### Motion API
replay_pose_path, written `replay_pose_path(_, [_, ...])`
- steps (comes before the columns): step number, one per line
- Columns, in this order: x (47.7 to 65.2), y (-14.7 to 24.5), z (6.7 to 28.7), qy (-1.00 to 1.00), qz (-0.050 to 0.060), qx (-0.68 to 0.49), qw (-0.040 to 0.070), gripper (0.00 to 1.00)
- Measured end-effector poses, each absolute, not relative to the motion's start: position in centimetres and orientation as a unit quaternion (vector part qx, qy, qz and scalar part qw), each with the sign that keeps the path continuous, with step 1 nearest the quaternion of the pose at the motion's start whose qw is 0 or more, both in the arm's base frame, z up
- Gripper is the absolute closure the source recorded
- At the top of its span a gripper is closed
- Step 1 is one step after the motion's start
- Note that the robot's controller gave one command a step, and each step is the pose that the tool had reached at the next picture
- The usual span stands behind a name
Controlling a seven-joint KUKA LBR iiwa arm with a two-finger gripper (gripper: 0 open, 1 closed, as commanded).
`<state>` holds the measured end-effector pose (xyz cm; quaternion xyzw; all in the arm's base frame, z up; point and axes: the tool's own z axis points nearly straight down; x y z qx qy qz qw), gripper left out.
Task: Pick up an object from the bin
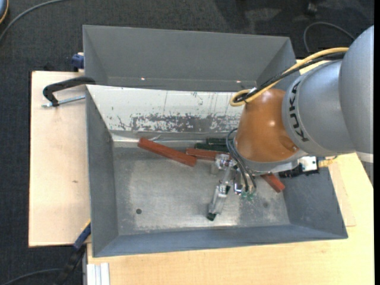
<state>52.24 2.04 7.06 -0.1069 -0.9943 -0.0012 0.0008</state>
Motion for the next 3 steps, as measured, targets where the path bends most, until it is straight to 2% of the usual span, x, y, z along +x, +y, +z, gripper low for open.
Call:
replay_pose_path(1, [59.6, 0.8, 7.3, -0.977, 0.002, -0.212, 0.014, 0.00])
replay_pose_path(2, [57.0, 0.9, 7.6, -0.999, 0.001, -0.037, -0.010, 0.00])
replay_pose_path(3, [48.8, 5.9, 7.0, -0.998, -0.002, -0.066, 0.002, 0.00])
